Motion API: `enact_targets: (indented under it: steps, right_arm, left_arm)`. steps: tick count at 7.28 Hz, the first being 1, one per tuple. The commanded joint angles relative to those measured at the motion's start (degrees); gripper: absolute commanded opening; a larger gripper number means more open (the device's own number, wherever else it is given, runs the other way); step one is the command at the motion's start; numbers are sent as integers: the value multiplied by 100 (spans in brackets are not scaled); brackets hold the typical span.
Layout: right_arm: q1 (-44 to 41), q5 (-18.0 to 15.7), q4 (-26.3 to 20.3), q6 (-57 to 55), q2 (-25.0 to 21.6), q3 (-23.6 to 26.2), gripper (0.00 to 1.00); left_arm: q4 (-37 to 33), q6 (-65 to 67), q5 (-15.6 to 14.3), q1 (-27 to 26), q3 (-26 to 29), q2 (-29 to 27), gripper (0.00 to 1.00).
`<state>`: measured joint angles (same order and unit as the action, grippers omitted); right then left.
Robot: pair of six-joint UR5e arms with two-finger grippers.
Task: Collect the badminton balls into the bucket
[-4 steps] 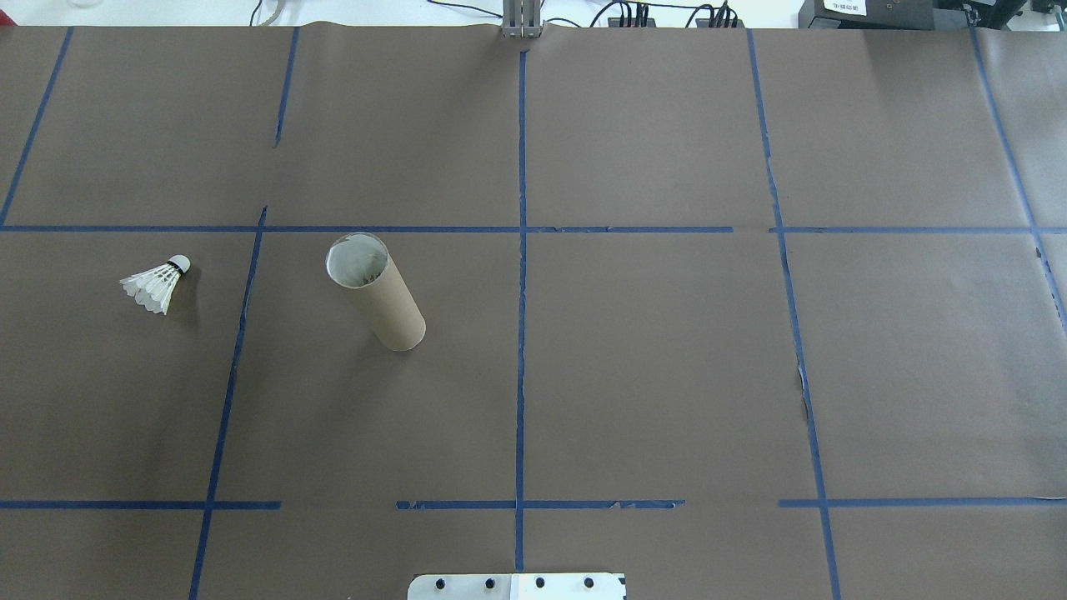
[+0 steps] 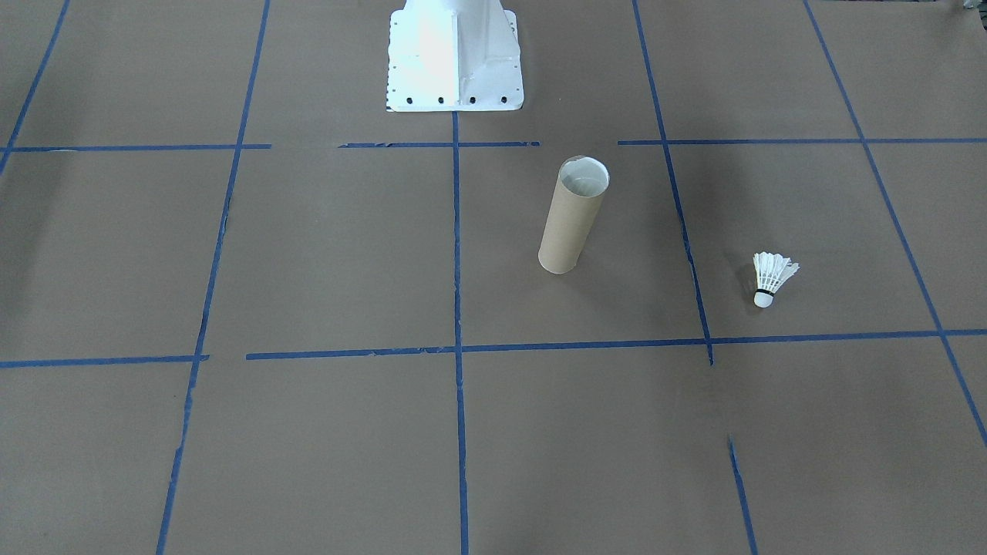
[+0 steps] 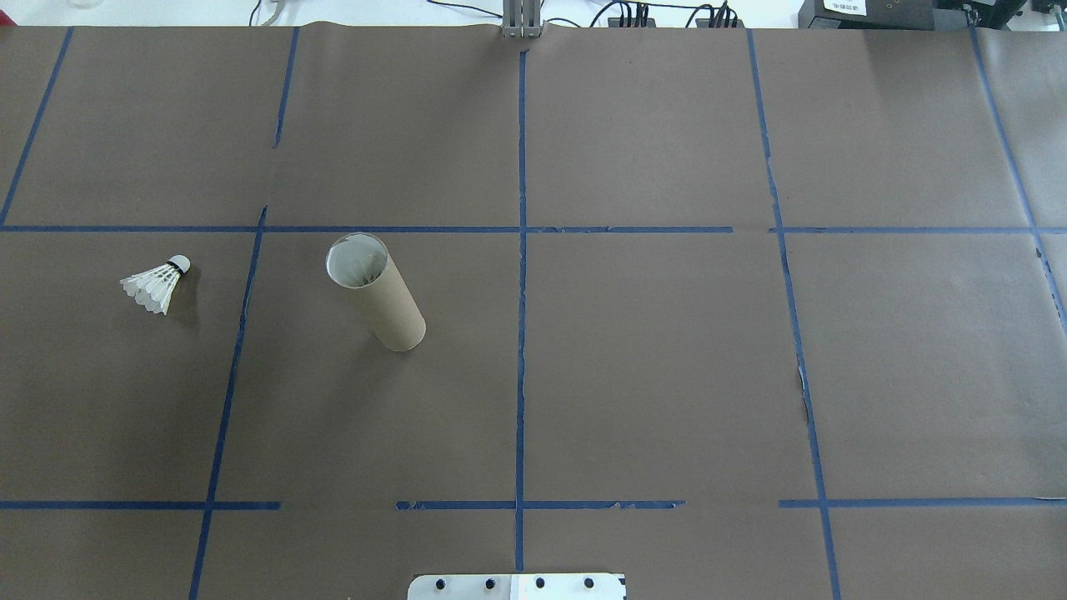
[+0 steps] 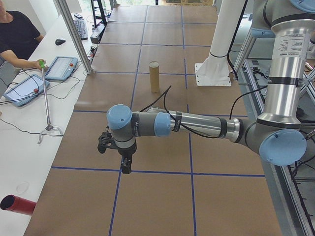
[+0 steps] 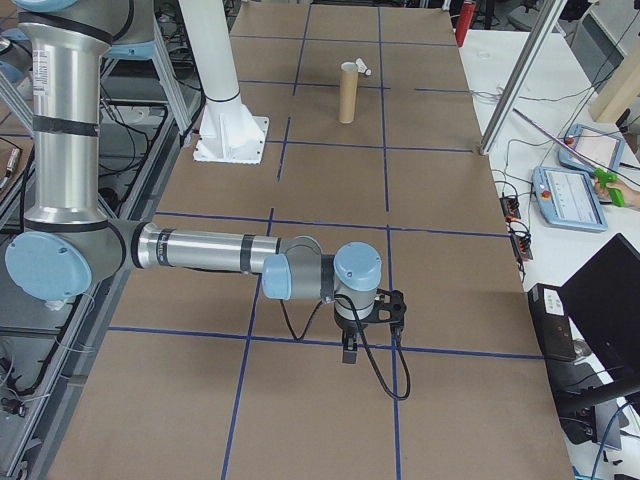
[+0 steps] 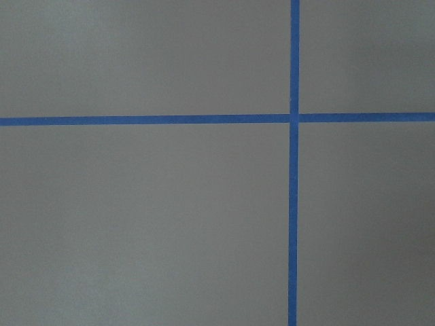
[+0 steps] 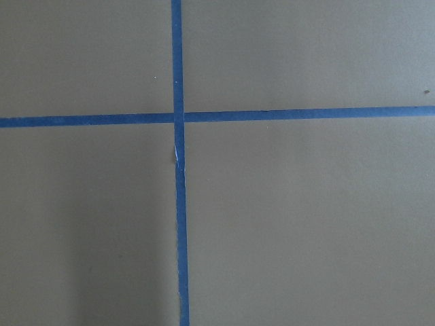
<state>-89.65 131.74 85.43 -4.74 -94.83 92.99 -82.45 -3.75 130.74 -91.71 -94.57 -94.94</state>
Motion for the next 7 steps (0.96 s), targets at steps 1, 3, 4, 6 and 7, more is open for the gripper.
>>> enact_targets:
  steps: [1,3,4,6,7]
  right_arm:
    - [0,1,0,0,0,0,100]
    - [0,1,0,0,0,0,100]
    - [0,1,0,0,0,0,100]
    - [0,1,0,-9,0,0,100]
    - [0,1,0,0,0,0,100]
  left_arm:
    - [-330,-38,56,161,26,-594,100]
    - [-1289,1707,1169,669,323,-613,100]
    - [-1796,2625,1208,820,368,-605,100]
    - [-2055,3205,1757,830,386,-509,100]
    - [-2143,3310,2066,830,334,-421,100]
